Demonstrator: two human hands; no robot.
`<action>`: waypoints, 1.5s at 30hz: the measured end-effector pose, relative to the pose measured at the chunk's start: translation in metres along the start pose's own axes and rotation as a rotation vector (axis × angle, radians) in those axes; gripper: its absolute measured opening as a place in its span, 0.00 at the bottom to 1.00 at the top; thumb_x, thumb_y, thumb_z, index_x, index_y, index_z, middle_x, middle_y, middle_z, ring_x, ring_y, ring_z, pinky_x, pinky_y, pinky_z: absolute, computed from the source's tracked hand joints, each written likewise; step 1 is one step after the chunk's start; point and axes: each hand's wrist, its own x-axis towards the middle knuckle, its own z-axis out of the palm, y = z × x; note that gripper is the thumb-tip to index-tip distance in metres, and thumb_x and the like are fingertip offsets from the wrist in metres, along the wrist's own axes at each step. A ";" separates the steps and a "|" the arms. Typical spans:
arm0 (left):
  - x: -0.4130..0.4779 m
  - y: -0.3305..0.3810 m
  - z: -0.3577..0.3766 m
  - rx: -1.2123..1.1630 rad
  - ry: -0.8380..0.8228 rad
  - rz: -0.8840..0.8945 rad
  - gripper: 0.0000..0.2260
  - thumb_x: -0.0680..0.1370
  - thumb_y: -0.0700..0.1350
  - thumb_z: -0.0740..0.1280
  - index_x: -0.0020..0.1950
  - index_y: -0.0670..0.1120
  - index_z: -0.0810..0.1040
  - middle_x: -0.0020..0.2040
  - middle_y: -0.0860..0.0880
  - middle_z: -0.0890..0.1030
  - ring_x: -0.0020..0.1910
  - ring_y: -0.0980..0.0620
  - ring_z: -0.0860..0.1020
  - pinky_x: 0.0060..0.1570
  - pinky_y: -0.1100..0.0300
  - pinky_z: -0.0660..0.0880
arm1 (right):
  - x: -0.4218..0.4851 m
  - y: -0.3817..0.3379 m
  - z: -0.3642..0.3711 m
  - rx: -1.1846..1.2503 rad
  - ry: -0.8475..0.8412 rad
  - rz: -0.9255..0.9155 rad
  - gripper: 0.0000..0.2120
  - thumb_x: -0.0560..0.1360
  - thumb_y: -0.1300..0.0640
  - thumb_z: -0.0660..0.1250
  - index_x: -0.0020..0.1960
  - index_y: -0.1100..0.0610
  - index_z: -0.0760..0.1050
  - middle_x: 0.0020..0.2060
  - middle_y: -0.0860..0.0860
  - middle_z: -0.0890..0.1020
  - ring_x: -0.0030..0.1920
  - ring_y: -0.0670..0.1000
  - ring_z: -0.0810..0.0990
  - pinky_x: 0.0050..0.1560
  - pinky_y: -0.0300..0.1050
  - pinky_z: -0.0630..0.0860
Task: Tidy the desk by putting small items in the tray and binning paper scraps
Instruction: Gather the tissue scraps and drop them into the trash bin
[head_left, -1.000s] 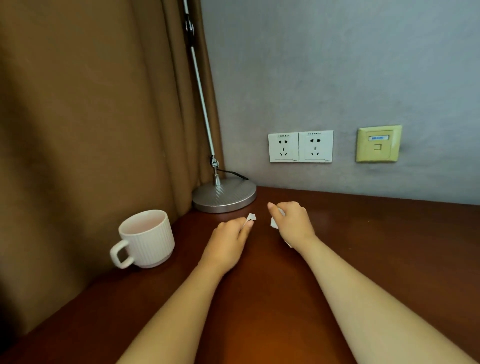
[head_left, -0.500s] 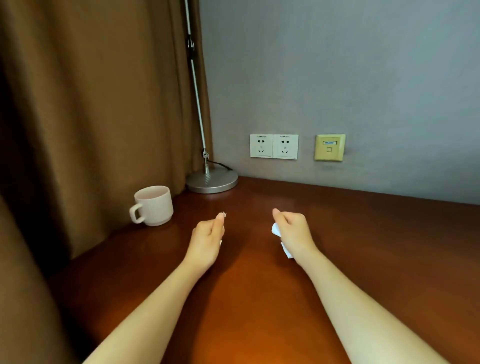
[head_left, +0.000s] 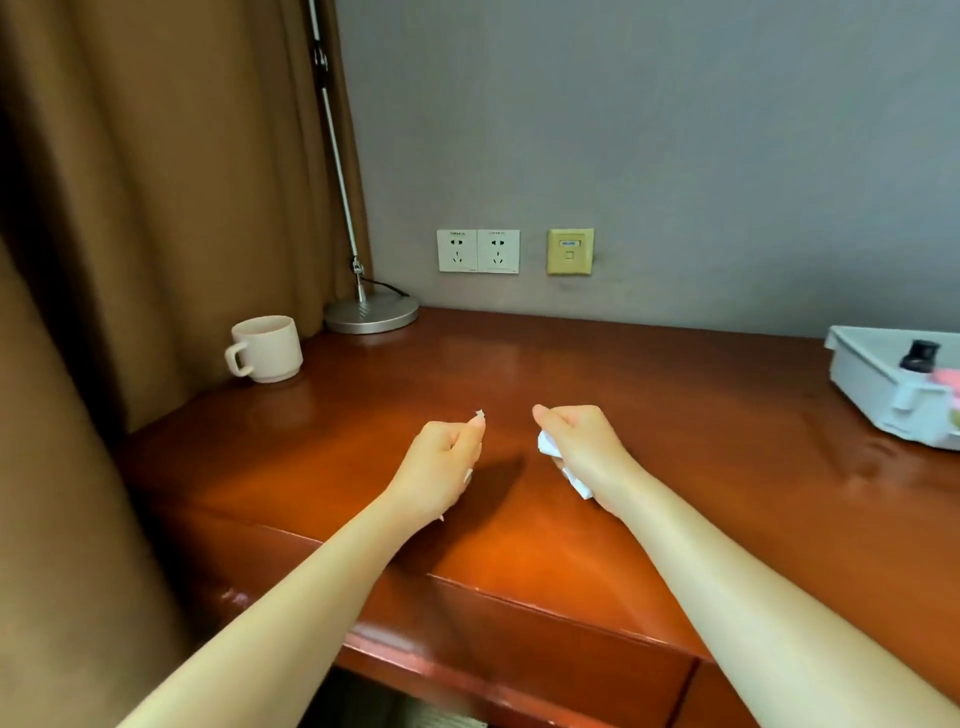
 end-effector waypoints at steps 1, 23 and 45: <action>-0.005 0.005 0.006 0.039 -0.011 0.039 0.22 0.82 0.52 0.53 0.29 0.46 0.66 0.25 0.50 0.66 0.22 0.56 0.65 0.25 0.69 0.62 | -0.008 0.001 -0.006 0.000 0.005 0.021 0.23 0.80 0.51 0.56 0.27 0.54 0.59 0.21 0.48 0.61 0.17 0.44 0.58 0.23 0.34 0.54; -0.158 0.117 0.194 -0.111 -0.623 0.636 0.22 0.82 0.47 0.56 0.29 0.42 0.63 0.21 0.54 0.65 0.24 0.58 0.60 0.28 0.60 0.59 | -0.243 0.084 -0.185 -0.262 0.484 -0.177 0.22 0.78 0.56 0.60 0.29 0.63 0.59 0.27 0.53 0.59 0.27 0.45 0.56 0.29 0.42 0.55; -0.303 0.052 0.503 -0.125 -1.141 -0.071 0.22 0.82 0.44 0.55 0.27 0.45 0.60 0.16 0.53 0.62 0.15 0.56 0.59 0.22 0.65 0.57 | -0.435 0.351 -0.267 -0.068 0.967 0.589 0.24 0.78 0.59 0.60 0.27 0.54 0.53 0.19 0.45 0.58 0.23 0.44 0.58 0.31 0.42 0.57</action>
